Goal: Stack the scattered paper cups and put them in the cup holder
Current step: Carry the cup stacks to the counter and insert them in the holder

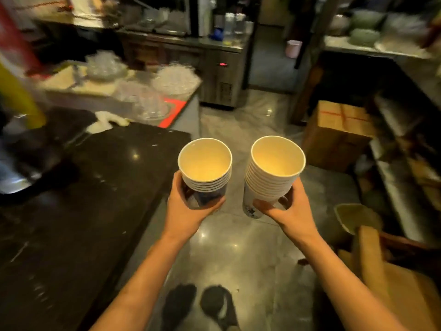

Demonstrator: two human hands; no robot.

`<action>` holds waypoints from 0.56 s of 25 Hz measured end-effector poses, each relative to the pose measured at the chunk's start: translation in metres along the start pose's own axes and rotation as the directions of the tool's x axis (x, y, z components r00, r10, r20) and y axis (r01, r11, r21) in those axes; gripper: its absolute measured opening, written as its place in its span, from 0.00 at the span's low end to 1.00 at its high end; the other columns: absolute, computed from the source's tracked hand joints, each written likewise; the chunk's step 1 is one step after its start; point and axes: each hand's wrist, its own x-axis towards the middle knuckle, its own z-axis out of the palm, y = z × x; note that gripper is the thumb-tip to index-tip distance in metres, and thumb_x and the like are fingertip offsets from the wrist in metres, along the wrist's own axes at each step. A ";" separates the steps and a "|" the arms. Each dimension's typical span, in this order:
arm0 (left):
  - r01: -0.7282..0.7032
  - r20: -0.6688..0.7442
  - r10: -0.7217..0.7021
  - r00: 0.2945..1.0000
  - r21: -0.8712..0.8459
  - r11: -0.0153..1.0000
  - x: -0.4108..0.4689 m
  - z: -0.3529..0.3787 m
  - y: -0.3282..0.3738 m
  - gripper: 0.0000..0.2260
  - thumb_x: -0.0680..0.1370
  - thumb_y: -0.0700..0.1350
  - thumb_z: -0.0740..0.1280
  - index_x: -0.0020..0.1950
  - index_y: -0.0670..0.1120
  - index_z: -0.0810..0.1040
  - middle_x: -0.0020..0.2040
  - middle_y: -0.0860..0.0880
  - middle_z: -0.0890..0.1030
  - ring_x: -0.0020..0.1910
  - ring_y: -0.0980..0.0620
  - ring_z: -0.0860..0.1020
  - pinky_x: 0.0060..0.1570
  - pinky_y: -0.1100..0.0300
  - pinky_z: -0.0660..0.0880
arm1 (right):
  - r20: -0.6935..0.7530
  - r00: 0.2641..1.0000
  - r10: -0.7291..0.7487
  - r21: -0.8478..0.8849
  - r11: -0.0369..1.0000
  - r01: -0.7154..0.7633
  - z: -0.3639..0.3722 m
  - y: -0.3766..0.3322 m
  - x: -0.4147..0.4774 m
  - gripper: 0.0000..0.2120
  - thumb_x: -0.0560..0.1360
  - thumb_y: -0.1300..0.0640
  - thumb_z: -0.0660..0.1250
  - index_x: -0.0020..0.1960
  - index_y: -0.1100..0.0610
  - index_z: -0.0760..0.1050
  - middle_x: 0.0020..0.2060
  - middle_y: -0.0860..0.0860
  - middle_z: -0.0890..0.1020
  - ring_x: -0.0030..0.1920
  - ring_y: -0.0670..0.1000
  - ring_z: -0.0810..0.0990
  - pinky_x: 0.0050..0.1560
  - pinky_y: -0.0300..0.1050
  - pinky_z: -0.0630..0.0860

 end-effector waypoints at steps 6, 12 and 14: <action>-0.013 0.295 0.026 0.955 -0.046 0.999 0.070 0.142 0.000 0.37 0.63 0.36 0.81 0.60 0.62 0.66 0.60 0.63 0.74 0.57 0.73 0.74 0.56 0.73 0.72 | -0.319 0.945 0.075 -0.039 0.995 -0.093 -0.127 0.036 0.018 0.41 0.63 0.58 0.81 0.69 0.45 0.63 0.62 0.38 0.74 0.61 0.31 0.73 0.58 0.29 0.72; -0.048 0.468 0.082 0.880 -0.085 0.995 0.157 0.249 -0.014 0.37 0.63 0.40 0.81 0.60 0.66 0.64 0.60 0.65 0.73 0.60 0.69 0.73 0.60 0.69 0.72 | -0.508 0.854 0.110 -0.051 0.986 -0.157 -0.192 0.065 0.074 0.39 0.65 0.53 0.79 0.69 0.42 0.63 0.62 0.36 0.73 0.58 0.30 0.74 0.53 0.25 0.71; -0.054 0.511 0.098 0.854 -0.101 0.993 0.197 0.279 -0.021 0.37 0.64 0.42 0.81 0.60 0.67 0.64 0.61 0.65 0.73 0.62 0.65 0.73 0.63 0.64 0.72 | -0.543 0.832 0.111 -0.053 0.985 -0.166 -0.207 0.073 0.107 0.38 0.65 0.53 0.79 0.70 0.47 0.65 0.62 0.37 0.75 0.60 0.33 0.75 0.55 0.26 0.72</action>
